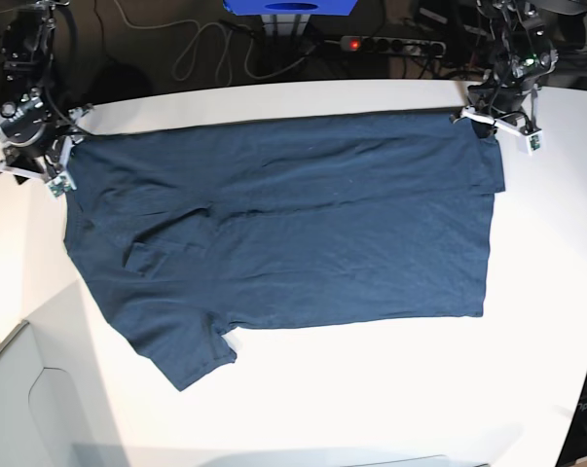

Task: Fold the T-shirt properly
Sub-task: 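Lift the folded edge with both grippers and drag it back toward the robot, then release the shirt and regrasp its edge with both grippers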

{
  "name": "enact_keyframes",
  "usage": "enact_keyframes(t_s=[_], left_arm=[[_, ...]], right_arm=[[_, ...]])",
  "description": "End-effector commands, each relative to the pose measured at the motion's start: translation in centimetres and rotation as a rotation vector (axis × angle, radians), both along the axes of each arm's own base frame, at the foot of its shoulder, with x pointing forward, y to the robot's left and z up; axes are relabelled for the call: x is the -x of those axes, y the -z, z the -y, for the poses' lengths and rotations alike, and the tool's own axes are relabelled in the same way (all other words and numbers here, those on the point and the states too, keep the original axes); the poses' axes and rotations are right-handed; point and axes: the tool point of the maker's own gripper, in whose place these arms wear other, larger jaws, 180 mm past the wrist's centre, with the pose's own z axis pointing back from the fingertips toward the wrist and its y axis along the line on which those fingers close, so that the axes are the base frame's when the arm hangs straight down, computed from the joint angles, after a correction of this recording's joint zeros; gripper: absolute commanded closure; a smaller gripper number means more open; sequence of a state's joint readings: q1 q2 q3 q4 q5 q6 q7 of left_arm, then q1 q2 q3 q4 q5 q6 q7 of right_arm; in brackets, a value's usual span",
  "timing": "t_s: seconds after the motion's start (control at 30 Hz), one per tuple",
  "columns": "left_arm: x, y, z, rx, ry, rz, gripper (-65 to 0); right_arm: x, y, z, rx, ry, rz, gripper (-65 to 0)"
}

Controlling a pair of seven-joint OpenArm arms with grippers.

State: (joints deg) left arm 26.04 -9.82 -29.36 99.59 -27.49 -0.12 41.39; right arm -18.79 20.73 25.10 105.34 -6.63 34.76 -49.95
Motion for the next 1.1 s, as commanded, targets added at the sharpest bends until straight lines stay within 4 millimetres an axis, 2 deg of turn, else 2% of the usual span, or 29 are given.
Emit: enact_keyframes(t_s=[0.0, 0.13, 0.23, 0.37, 0.43, 0.57, 0.73, 0.87, 1.07], left_arm=[[-0.4, -0.8, -0.3, -0.017, 0.007, 0.023, 0.0], [-0.3, -0.8, -0.4, -0.018, 0.004, 0.020, 0.0], [-0.2, -0.8, -0.4, -0.018, 0.001, 0.019, -10.3], [-0.3, -0.8, -0.4, -0.019, 0.003, 0.023, -27.4], [-0.6, -1.3, -0.3, -0.023, 0.009, 0.035, -31.5], [-1.0, -3.3, -1.4, -0.057, -0.023, 0.088, -32.5], [-0.7, -6.0, -4.2, -0.113, -0.124, 0.158, -32.7], [-0.6, -6.3, -4.9, -0.127, -0.136, 0.165, -32.7], [-0.7, -6.2, -4.8, -0.122, -0.138, 0.168, -32.7]], right_arm=[[-0.4, -1.2, 0.9, 0.026, -0.020, 0.023, -33.9], [-0.6, -1.8, 1.6, 0.040, -0.026, 0.030, -35.3], [-2.3, -2.7, 1.3, 0.035, -0.032, 0.074, -35.3], [-5.1, -3.4, -0.7, 0.015, -0.090, 0.121, -35.6], [-6.4, -3.3, -1.3, -0.003, -0.102, 0.132, -35.7], [-9.0, -1.7, -1.2, -0.053, -0.074, 0.103, -35.9], [-9.9, 0.6, -0.9, -0.116, -0.042, 0.047, -35.8], [-9.8, 1.4, -1.3, -0.139, -0.027, 0.035, -35.5], [-9.4, 2.2, -2.7, -0.171, -0.029, 0.022, -35.4]])
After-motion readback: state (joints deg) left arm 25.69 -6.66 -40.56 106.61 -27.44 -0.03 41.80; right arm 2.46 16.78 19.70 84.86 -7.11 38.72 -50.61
